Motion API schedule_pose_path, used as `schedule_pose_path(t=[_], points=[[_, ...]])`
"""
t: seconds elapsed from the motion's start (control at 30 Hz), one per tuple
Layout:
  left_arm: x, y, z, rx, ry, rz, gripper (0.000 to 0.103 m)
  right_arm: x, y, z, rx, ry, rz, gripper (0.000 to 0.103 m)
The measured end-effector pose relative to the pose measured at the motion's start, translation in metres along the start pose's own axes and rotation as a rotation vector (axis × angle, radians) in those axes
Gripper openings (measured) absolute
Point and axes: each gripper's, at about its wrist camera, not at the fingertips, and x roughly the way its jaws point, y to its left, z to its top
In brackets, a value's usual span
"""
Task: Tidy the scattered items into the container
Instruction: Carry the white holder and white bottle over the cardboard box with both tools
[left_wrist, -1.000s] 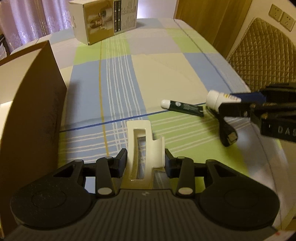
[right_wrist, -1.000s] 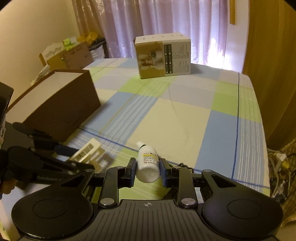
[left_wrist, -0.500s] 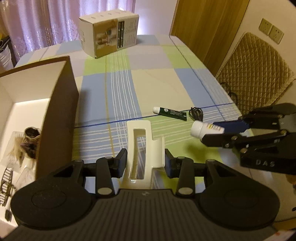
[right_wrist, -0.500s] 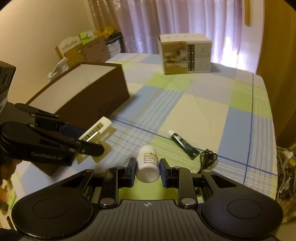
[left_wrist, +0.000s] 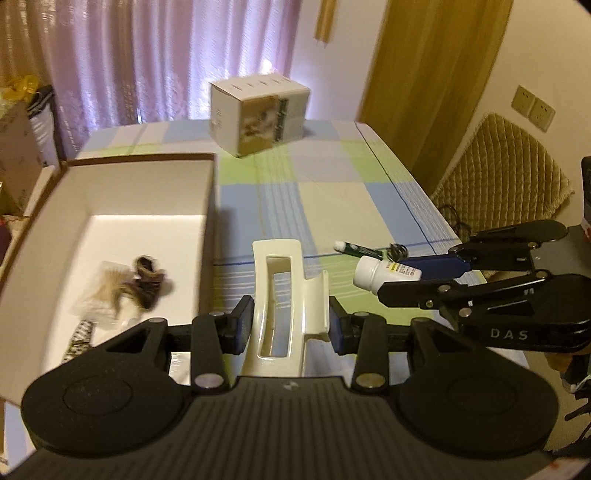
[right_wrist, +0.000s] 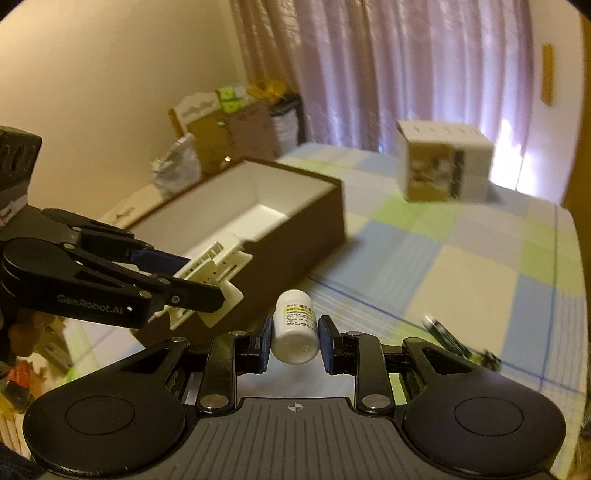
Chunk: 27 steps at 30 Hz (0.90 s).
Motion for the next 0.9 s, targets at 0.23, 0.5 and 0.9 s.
schedule_pose_path(t=[0.23, 0.5, 0.9], points=[[-0.031, 0.041, -0.001, -0.025, -0.041, 0.045, 0.036, 0.016, 0.043, 0.026, -0.061, -0.037, 0.055, 0.024], [-0.038, 0.101, 0.001, -0.035, -0.037, 0.095, 0.036, 0.061, 0.084, 0.053, -0.098, -0.034, 0.077, 0.024], [0.003, 0.176, 0.017, 0.041, 0.012, 0.055, 0.036, 0.153, 0.101, 0.076, -0.078, 0.025, -0.042, 0.024]])
